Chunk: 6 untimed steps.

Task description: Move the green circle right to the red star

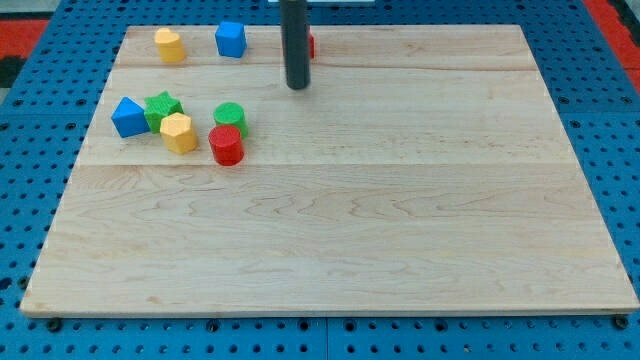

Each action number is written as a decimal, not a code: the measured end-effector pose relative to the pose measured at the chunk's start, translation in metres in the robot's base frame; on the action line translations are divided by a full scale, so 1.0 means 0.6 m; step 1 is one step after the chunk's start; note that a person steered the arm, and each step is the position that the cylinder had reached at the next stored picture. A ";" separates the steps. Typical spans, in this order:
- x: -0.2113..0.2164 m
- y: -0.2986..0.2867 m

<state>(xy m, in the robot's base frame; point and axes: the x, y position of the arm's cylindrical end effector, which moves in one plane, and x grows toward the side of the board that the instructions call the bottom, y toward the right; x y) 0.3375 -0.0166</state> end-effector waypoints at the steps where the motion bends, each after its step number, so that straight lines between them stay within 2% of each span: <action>1: 0.135 -0.010; 2: 0.185 -0.104; 3: 0.142 -0.186; 5: 0.049 -0.183; 6: -0.001 -0.134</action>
<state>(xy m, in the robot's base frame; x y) 0.3367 -0.0970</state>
